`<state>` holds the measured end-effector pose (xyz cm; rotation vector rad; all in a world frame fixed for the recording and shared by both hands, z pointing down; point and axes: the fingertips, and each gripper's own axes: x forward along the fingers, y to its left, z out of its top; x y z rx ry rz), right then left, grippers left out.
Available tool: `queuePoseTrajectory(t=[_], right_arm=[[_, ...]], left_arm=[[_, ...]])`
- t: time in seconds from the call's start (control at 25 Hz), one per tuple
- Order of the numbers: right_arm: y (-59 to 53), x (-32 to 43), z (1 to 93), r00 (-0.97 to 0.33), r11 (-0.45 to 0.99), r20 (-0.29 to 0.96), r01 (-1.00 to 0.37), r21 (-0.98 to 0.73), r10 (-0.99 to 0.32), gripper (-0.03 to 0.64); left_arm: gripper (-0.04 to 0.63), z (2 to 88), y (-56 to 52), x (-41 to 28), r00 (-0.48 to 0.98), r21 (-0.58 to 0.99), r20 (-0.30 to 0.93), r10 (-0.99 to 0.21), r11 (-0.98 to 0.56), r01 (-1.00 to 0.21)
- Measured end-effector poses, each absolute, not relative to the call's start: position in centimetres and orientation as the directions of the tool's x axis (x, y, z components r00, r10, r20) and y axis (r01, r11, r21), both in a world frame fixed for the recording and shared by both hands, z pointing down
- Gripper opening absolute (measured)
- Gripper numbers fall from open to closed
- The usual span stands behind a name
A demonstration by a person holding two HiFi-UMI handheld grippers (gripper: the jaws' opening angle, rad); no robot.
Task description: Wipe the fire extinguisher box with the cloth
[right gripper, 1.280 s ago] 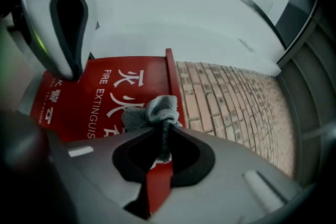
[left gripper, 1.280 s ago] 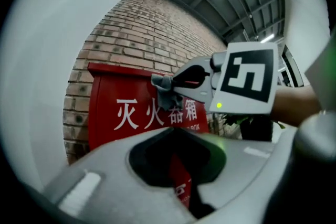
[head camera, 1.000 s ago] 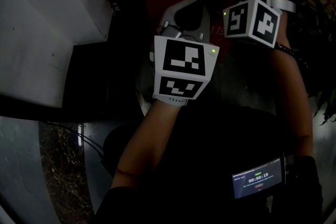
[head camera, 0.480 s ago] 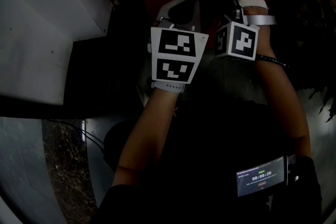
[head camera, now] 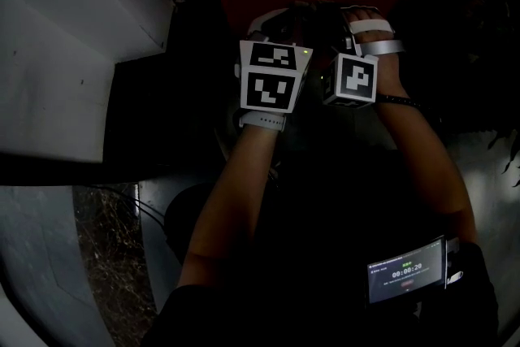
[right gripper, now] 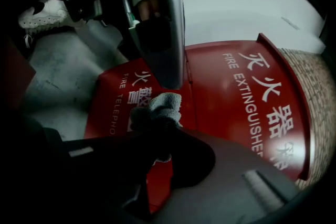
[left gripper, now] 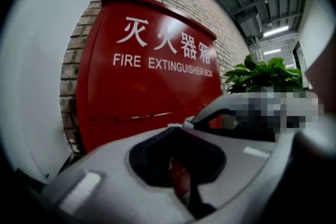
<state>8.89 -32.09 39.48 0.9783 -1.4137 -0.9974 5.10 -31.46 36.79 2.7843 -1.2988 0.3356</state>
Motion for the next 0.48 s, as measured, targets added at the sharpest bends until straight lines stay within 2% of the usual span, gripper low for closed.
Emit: queuePoseTrajectory(t=[0.24, 0.48], right_arm=[[-32.2, 8.6, 43.9, -0.073, 0.378, 0.374, -0.038, 0.925, -0.924, 0.038], [-32.2, 8.3, 46.1, -0.087, 0.399, 0.394, -0.045, 0.916, -0.915, 0.038]], left_arm=[[0.000, 41.6, -31.7, 5.9, 0.637, 0.009, 0.322, -0.701, -0.670, -0.742], [0.000, 45.1, -31.5, 6.2, 0.642, 0.069, 0.398, -0.655, -0.676, -0.733]])
